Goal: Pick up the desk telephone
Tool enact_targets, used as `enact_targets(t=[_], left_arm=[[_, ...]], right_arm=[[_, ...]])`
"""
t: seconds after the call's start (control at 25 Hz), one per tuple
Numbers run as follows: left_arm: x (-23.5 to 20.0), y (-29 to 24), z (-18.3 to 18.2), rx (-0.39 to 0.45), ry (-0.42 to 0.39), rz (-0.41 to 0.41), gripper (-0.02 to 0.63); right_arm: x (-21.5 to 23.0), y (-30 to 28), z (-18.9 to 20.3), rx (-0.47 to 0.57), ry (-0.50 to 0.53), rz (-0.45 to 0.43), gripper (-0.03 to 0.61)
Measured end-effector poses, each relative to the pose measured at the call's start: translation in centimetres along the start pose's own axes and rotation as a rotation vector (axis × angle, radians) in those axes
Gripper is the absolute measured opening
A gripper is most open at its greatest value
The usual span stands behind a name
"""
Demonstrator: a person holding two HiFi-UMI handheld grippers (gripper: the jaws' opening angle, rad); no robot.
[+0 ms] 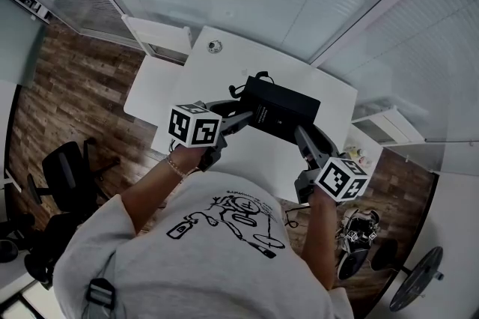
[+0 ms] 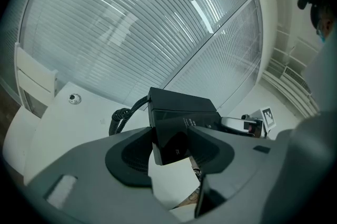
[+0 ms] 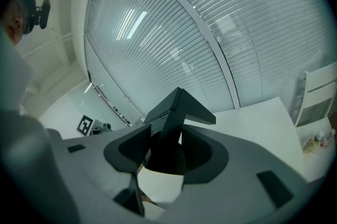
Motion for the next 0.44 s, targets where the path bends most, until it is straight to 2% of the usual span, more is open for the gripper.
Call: enact_targets(t=[0.44], left_arm=[[-0.45,-0.32,0.41,-0.01,0.016,-0.001,0.193]], right_arm=[[0.29,-0.31,0.56,-0.011,-0.008,0.005,0.173]])
Point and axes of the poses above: the fingertips, and each gripper's own axes: y backward along the fingers, x to its right, z out of its underside, the point moved 2 cm from there along y, backward along the fingers, and after that the axes turned 4 degrees about z, right-handed, at the moved point
